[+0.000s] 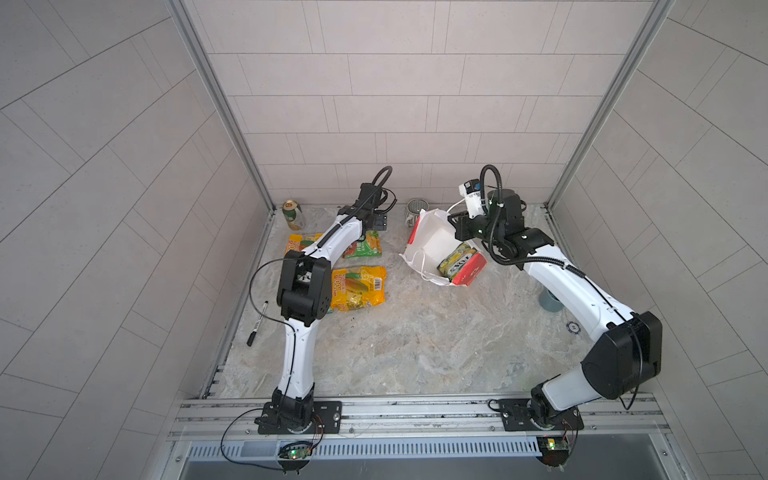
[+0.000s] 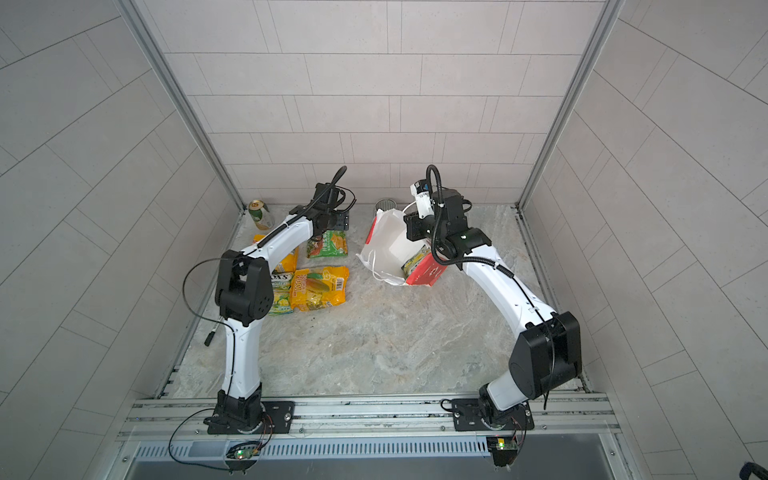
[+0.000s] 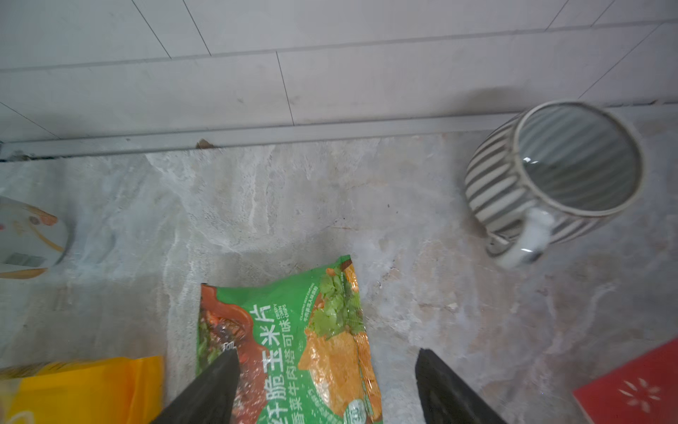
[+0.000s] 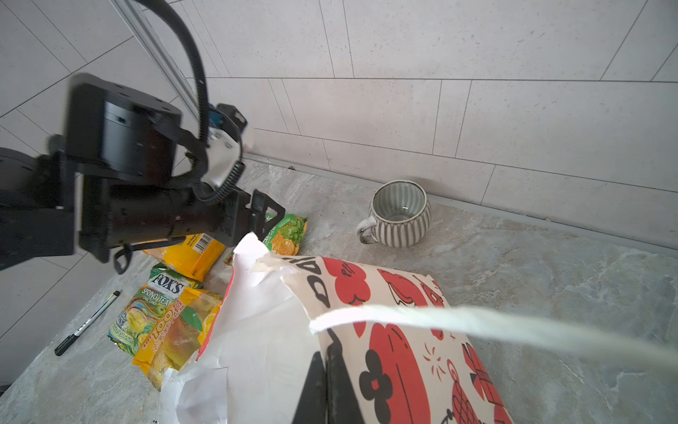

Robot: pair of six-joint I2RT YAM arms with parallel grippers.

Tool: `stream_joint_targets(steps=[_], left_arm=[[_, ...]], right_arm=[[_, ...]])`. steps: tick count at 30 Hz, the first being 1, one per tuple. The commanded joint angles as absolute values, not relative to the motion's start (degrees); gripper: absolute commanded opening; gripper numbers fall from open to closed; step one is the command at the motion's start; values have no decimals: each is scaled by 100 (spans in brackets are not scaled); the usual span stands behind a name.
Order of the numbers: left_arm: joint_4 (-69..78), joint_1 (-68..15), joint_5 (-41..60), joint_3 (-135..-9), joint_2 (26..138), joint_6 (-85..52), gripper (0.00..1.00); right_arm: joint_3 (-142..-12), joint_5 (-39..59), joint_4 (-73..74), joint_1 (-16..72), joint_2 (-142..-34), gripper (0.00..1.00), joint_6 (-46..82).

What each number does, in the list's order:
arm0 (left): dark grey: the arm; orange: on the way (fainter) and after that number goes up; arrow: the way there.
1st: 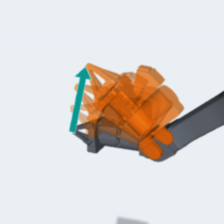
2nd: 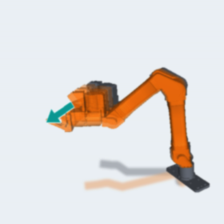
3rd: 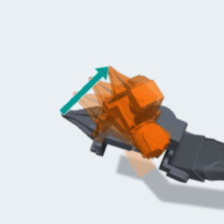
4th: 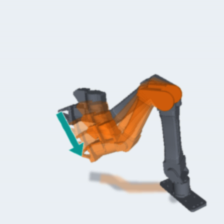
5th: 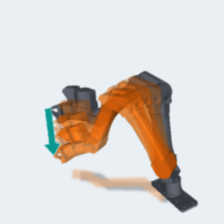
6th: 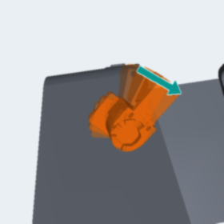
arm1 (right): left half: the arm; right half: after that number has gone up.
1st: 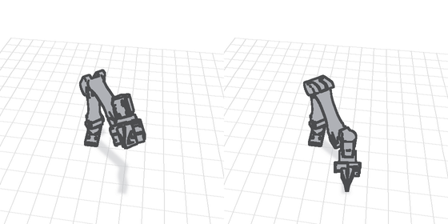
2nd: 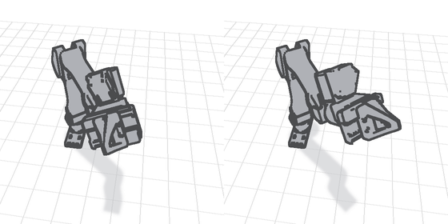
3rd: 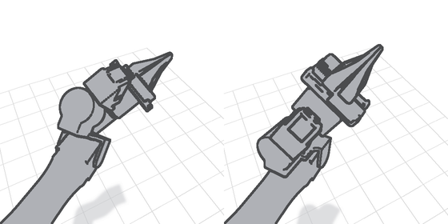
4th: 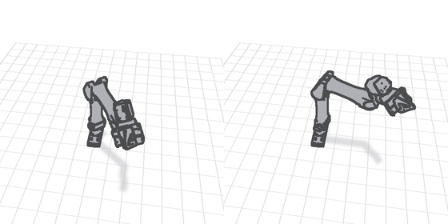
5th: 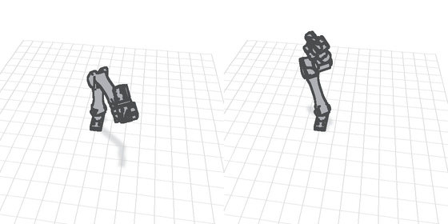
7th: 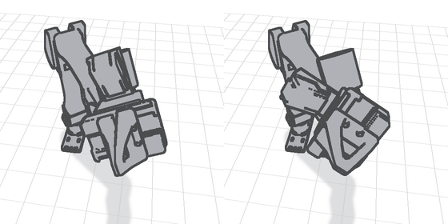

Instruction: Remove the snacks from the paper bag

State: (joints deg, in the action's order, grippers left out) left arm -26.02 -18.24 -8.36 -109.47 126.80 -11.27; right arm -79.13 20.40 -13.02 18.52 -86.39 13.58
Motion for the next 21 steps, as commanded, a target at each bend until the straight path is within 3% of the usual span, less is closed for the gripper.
stream_joint_targets(steps=[1,14,21], left_arm=[[-2882,-1742,-795,-11491,13051,-989,82],[-3573,-1653,-828,-13712,14815,-844,82],[-3568,-1604,-753,-13840,15062,-822,79]], right_arm=[[-7849,2088,-1134,1828,-8407,3,1380],[-7884,2092,-1151,1828,-8402,3,1345],[-7875,2110,-1151,1828,-8394,3,1337]])
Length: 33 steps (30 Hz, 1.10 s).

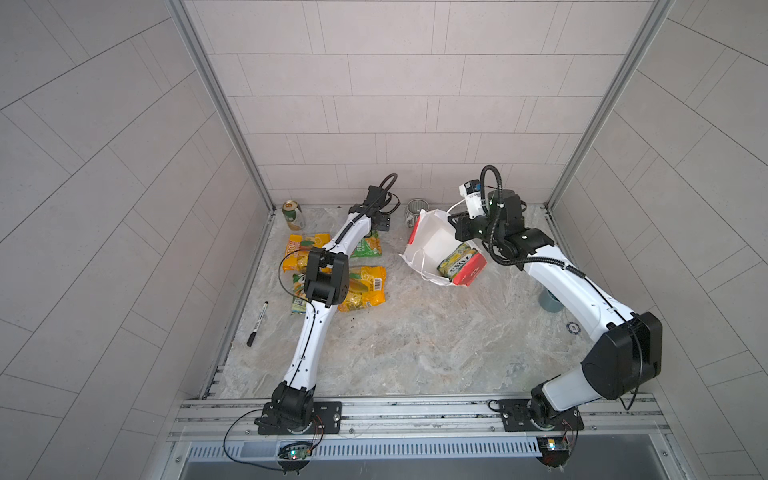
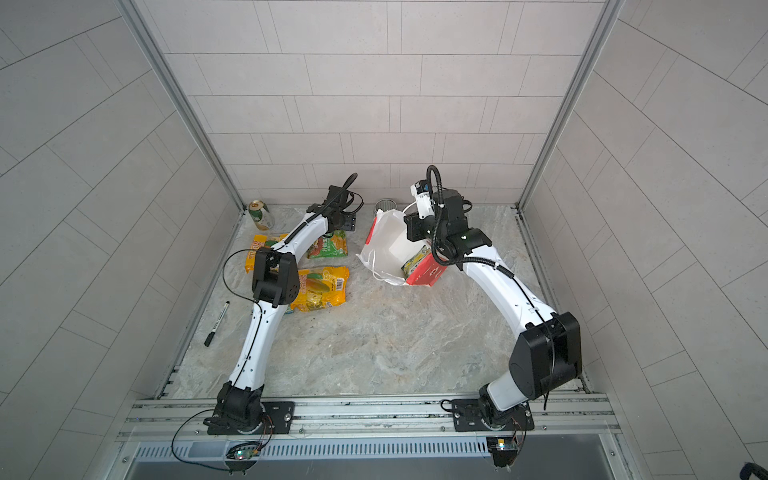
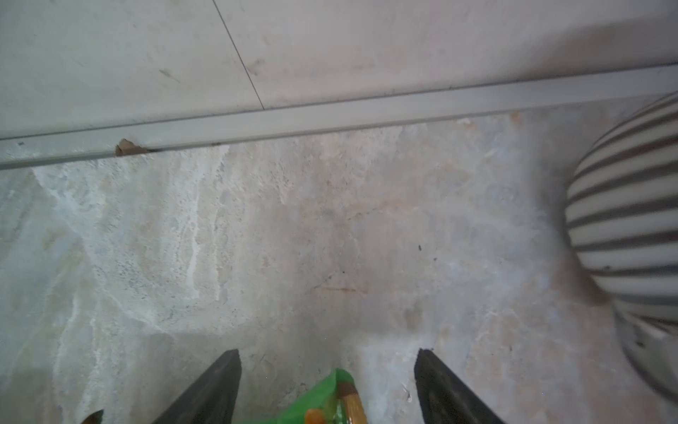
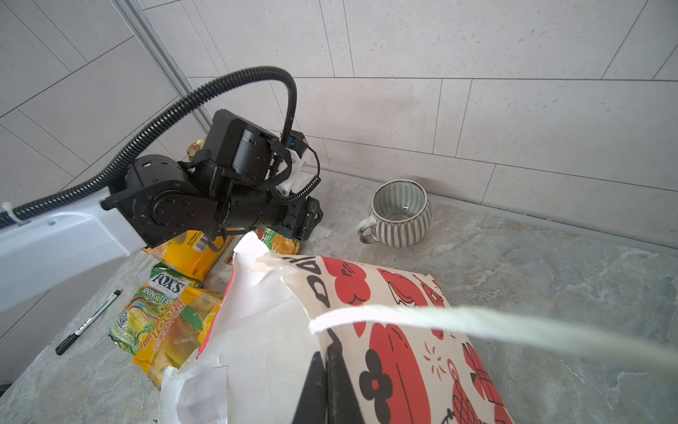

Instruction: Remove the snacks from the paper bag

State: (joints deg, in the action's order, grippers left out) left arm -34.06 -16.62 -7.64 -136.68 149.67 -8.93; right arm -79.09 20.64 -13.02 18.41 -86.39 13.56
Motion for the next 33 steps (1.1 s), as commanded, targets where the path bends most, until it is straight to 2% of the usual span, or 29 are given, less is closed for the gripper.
stream_joint_targets(steps=[1,8,16,24,25,33], left_arm=[[-3577,-1592,-713,-13833,15080,-833,79],[-3580,-1577,-784,-13565,14978,-883,73],[-2893,-1584,-900,-12345,14350,-598,66],[-2742,-1610,-985,-12024,14009,-350,66],[-2742,-1611,-971,-12011,13944,-351,69],[-2366,-1734,-557,-11434,13229,-724,70]], right_arm=[[-7875,2111,-1151,1833,-8394,3,1338],[-7849,2088,-1160,1828,-8379,3,1310],[-7840,2076,-1160,1826,-8335,3,1305],[-7849,2103,-1151,1828,-8341,3,1318],[-7849,2107,-1151,1828,-8335,3,1318],[-7849,2096,-1151,1828,-8335,3,1318]])
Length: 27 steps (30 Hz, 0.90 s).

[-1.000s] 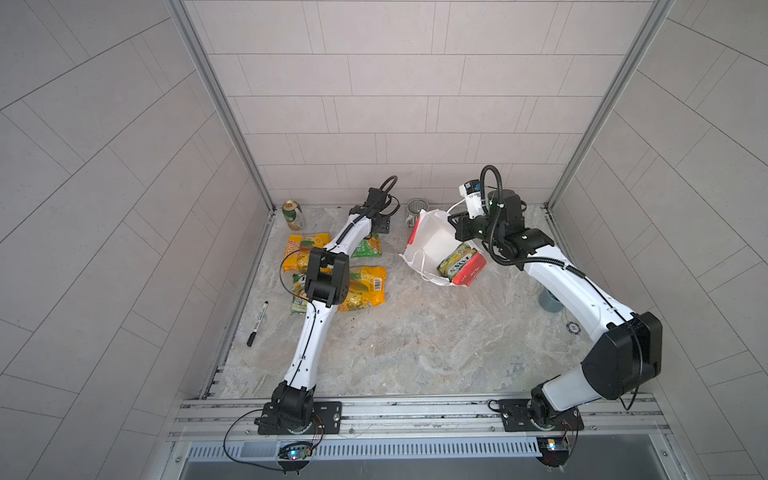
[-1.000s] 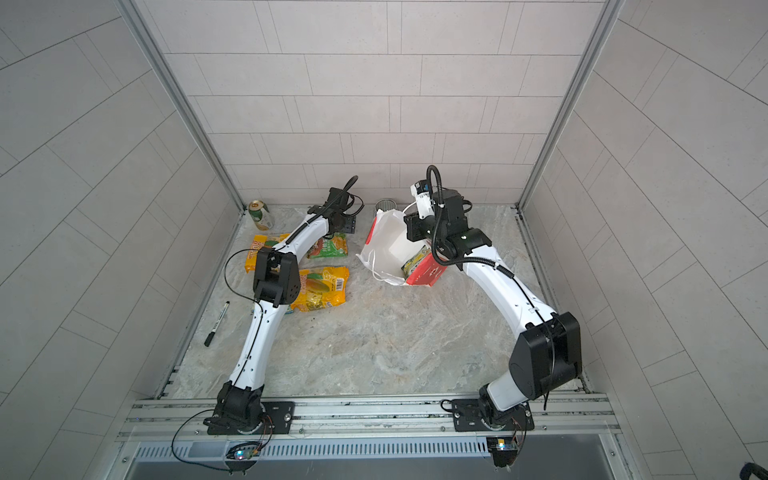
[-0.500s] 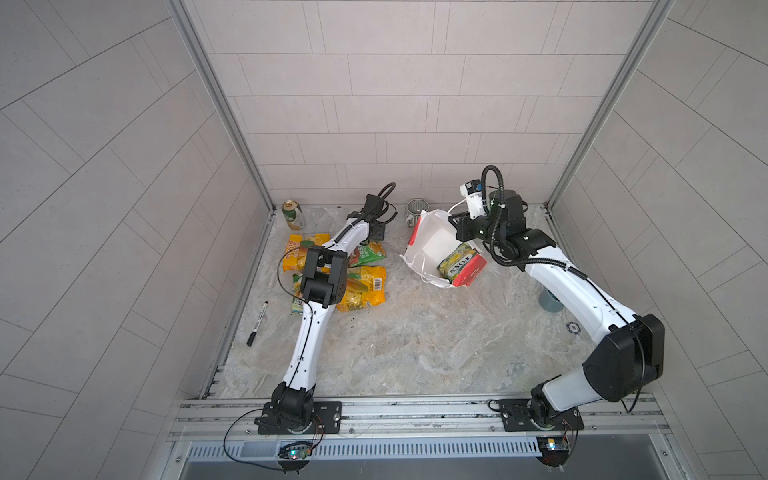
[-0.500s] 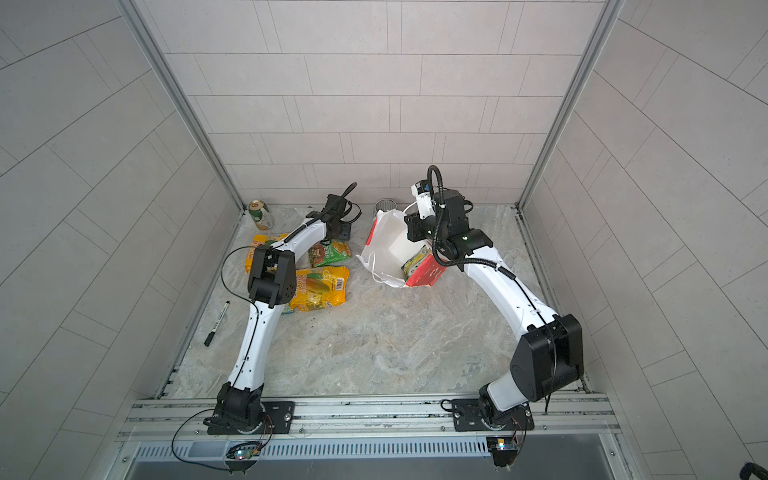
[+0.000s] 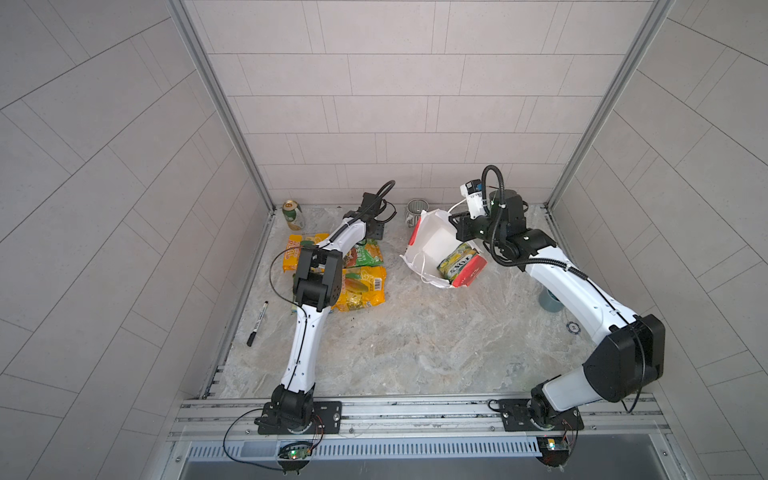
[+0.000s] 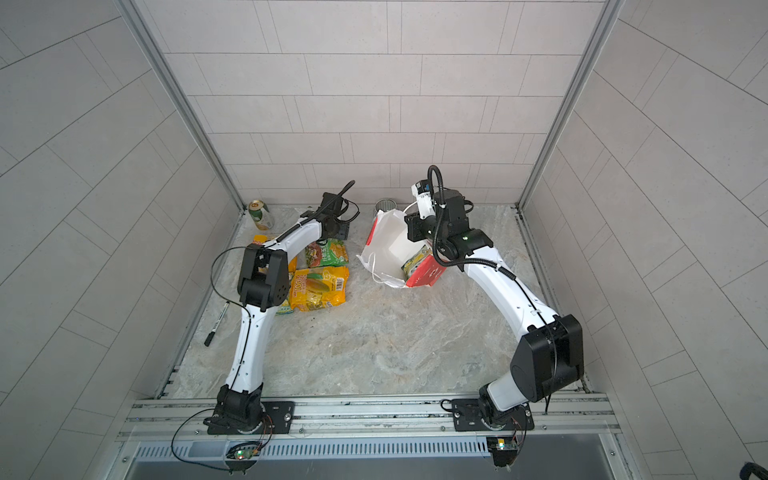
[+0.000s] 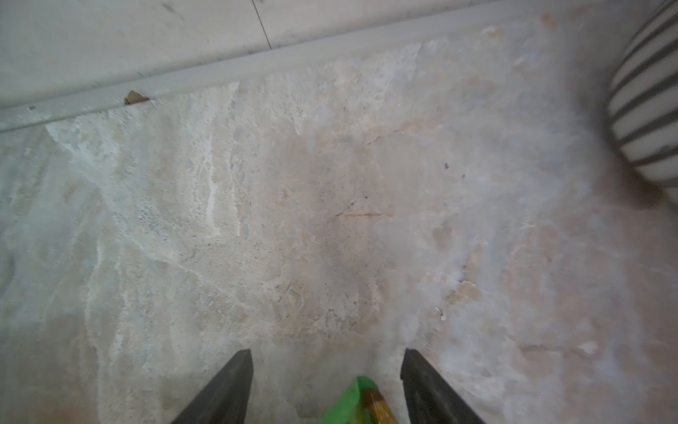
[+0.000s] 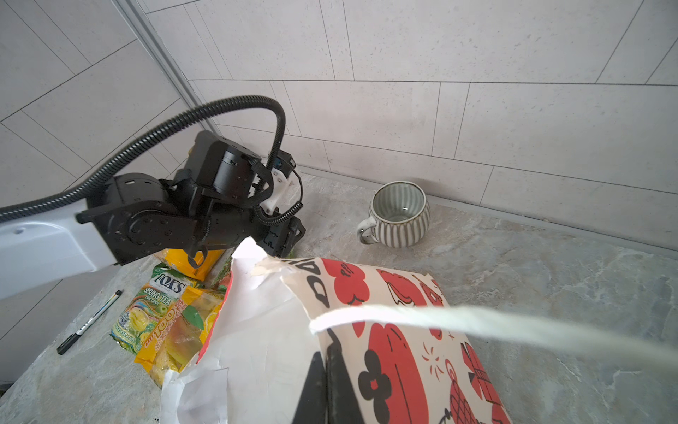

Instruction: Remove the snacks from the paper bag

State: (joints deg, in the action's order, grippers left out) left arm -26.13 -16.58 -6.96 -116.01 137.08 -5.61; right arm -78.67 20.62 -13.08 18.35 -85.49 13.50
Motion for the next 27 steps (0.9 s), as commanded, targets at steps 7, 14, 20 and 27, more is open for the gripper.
stream_joint_targets(steps=[7,14,20,27], left_arm=[[-2141,-1962,127,-10819,12923,-1124,37],[-2096,-2218,222,-10485,12946,-1252,25],[-2109,-2276,158,-10076,12882,-1406,24],[-2552,-2254,74,-10019,12918,-1406,23]], right_arm=[[-7844,2103,-1134,1828,-8350,3,1331],[-7847,2125,-1134,1828,-8343,3,1344],[-7827,2095,-1136,1828,-8308,3,1335],[-7822,2119,-1113,1828,-8331,3,1345]])
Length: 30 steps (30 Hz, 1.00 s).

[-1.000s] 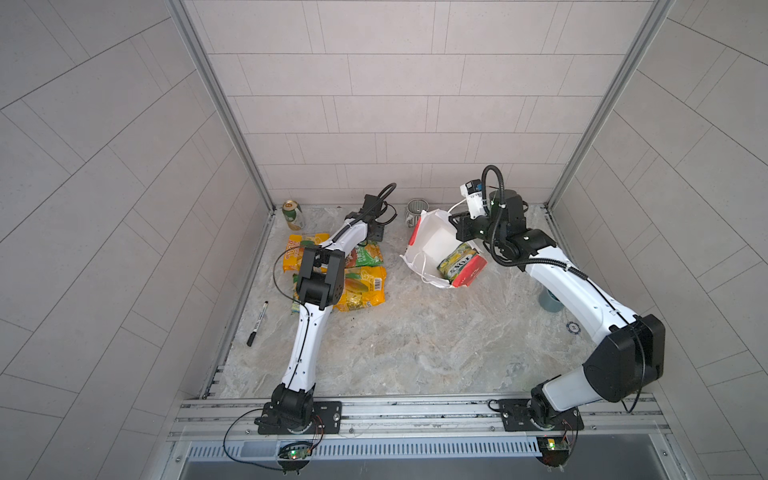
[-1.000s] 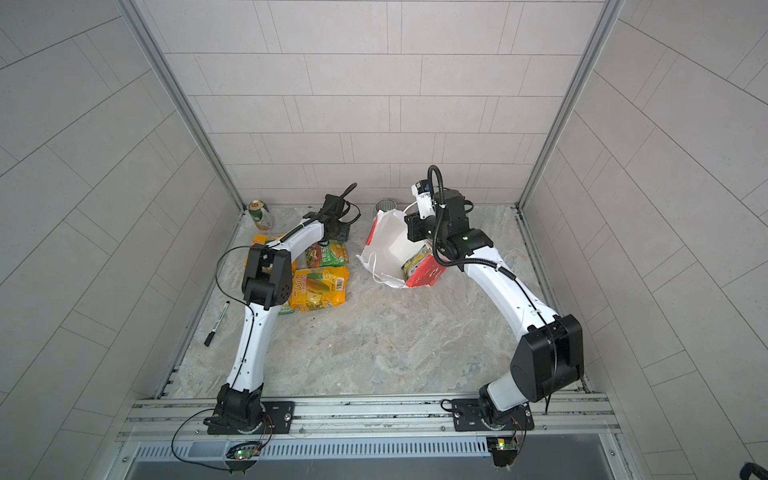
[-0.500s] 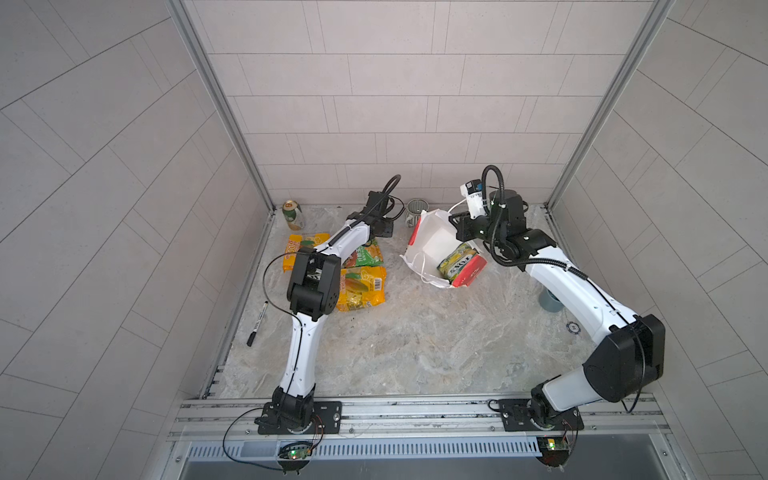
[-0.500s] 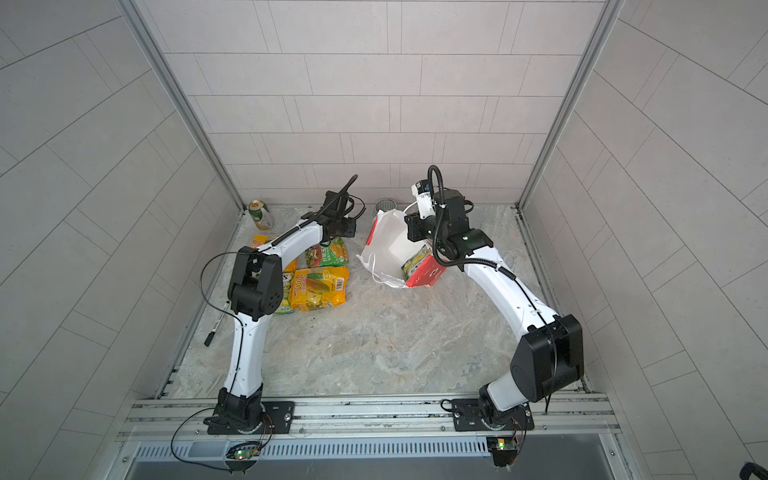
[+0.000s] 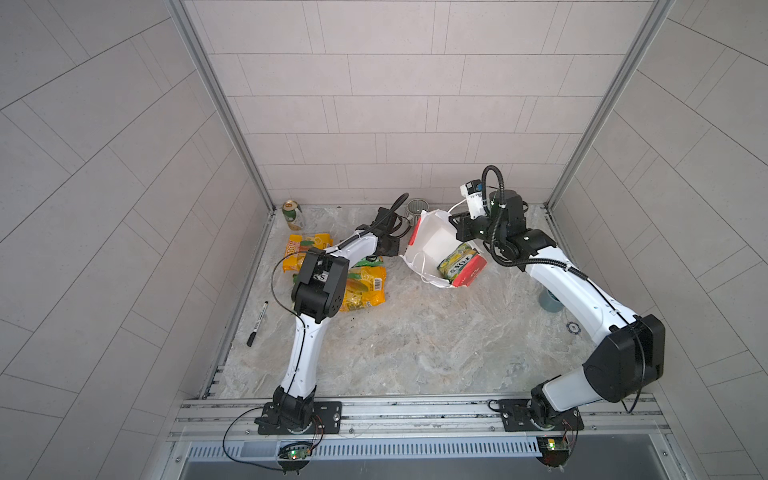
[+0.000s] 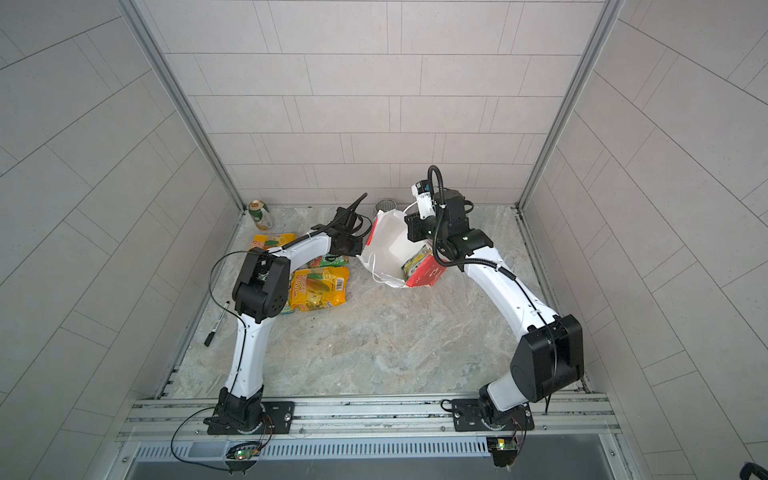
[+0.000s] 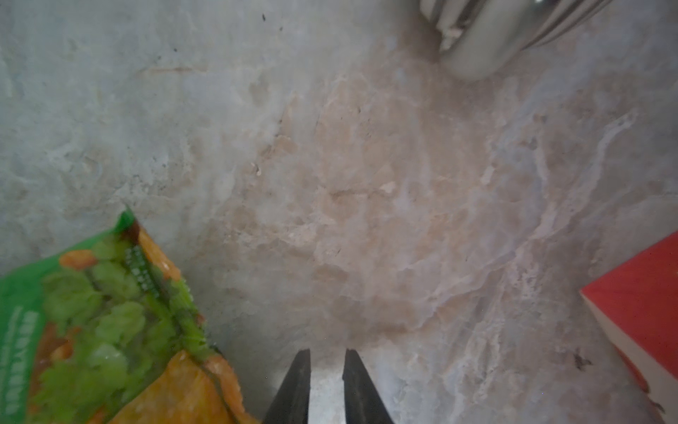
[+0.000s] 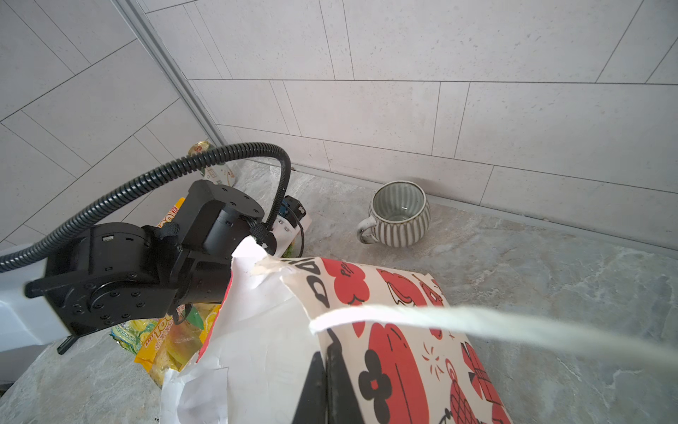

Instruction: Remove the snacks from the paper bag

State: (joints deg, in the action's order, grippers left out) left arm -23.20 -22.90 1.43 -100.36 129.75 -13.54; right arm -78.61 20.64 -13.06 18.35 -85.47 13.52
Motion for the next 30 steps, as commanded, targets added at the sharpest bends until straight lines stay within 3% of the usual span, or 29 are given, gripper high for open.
stream_joint_targets(steps=[1,19,30], left_arm=[[-2587,-2250,64,-10006,12925,-1381,23],[-2372,-2013,-334,-9300,12556,-1563,23],[-2281,-2022,33,-10242,12619,-1468,24]], right_arm=[[-7822,2126,-1108,1828,-8334,3,1352],[-7824,2153,-1072,1828,-8367,3,1366],[-7822,2127,-1072,1828,-8372,3,1354]])
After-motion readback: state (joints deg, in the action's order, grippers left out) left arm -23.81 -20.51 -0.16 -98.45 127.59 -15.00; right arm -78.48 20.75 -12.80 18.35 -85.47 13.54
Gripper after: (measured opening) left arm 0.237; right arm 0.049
